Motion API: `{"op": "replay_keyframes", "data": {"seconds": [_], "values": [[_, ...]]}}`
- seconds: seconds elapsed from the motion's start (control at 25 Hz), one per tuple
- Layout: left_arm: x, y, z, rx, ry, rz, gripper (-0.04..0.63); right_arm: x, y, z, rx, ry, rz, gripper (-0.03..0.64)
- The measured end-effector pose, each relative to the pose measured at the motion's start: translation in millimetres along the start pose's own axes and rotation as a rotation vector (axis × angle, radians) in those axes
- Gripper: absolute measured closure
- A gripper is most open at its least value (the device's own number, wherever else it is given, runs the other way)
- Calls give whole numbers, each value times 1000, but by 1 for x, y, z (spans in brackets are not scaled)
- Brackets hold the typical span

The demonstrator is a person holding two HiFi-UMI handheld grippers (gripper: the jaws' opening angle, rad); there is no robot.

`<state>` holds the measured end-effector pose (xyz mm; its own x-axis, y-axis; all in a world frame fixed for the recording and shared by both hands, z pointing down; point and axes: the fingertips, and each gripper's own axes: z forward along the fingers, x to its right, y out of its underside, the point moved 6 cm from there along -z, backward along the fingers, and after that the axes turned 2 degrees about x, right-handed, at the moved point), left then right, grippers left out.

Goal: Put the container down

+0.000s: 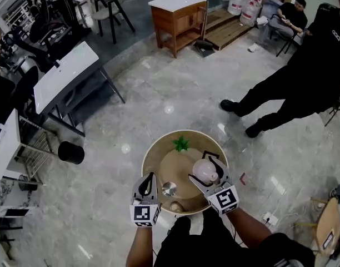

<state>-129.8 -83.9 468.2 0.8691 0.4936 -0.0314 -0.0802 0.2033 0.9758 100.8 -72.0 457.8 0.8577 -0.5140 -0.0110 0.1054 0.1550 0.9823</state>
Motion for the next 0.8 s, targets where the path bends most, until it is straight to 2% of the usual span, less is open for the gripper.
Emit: {"op": "replay_keyframes", "data": {"seconds": [0.24,0.36,0.6,0.8], "values": [[6,21,8,-16,-55,-43,595,10,29,29,-26,-15,10,218],[-7,35,8,-33,-98,-53,595,12,49,49,-53,-31,0,218],[-26,82,-14,-102,-205,-102,595,1,110,72,-133,-88,-11,219],[-25,113,6,-112,-212,-106,595,0,169,97,-198,-115,-56,219]]}}
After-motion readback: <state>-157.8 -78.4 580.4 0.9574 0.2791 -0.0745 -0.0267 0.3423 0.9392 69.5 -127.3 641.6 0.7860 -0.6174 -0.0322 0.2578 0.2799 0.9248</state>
